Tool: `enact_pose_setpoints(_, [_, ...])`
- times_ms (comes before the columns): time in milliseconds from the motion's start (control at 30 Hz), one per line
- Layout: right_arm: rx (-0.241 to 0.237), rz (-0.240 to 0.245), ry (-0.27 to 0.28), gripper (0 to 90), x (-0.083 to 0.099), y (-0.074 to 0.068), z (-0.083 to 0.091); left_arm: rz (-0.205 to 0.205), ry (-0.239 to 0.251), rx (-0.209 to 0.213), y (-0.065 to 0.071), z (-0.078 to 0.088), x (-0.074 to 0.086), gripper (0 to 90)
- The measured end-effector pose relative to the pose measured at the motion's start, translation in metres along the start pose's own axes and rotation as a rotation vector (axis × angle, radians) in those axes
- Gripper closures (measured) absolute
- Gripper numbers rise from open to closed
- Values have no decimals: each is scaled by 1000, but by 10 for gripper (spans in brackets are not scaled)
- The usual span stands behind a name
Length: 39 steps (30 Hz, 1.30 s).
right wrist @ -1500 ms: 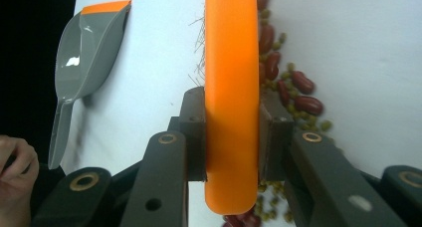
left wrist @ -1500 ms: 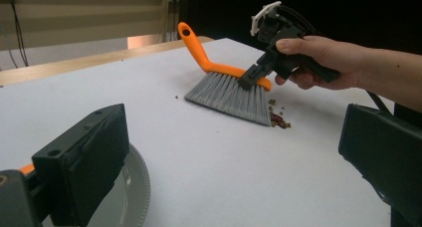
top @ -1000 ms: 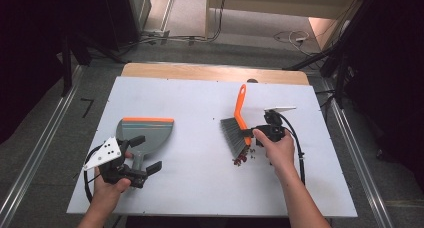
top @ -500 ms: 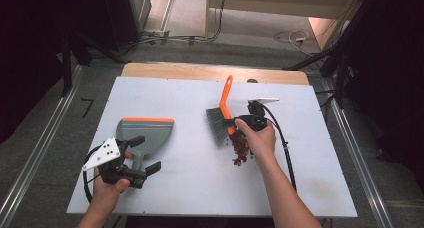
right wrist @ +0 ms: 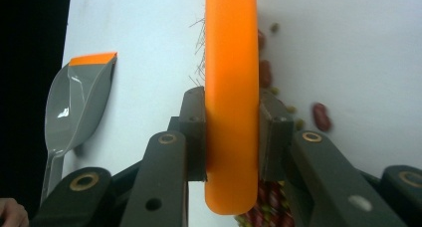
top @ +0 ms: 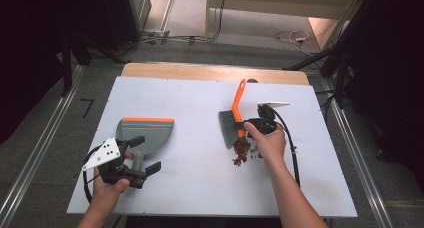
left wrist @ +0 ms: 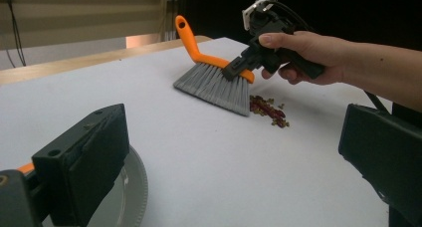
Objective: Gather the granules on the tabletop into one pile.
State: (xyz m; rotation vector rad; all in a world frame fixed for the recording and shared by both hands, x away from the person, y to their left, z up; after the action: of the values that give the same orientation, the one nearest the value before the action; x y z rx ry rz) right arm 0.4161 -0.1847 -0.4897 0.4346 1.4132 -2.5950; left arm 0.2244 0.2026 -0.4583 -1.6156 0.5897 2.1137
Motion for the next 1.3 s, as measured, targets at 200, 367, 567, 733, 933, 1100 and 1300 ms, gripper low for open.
enact_pose_setpoints(200, [-6,-19,23,682,7,10,16,-4,-5,0,1,-1,0,0])
enact_pose_setpoints(367, [-6,-35,36,682,11,15,24,-4,-5,-1,1,-1,0,0])
enact_pose_setpoints(567, [-1,-37,49,682,15,18,31,-4,-4,0,1,-1,0,0])
enact_pose_setpoints(733, [-39,-32,66,682,16,15,36,-4,-5,-1,1,-1,0,0])
enact_pose_setpoints(933, [-87,27,48,682,16,-3,40,-4,-5,0,1,-2,0,0])
enact_pose_setpoints(1100, [-102,89,-33,682,25,-15,41,-3,-5,-1,1,-1,0,0])
enact_pose_setpoints(1300, [-76,165,-148,682,41,-24,41,-3,-5,-2,1,-1,0,0])
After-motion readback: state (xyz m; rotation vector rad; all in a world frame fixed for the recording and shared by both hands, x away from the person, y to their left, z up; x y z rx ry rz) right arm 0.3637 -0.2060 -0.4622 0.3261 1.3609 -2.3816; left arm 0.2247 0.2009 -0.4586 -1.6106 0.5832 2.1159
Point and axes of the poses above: each handheld gripper's, and its own axes: z roughly backward along the jaws, x roughly out of its underside, y roughly to its right, the point moved 2 cm from there along -z, roughly forward along the jaws, and after that the axes turned 14 degrees about -x, right-handed, at the moved point
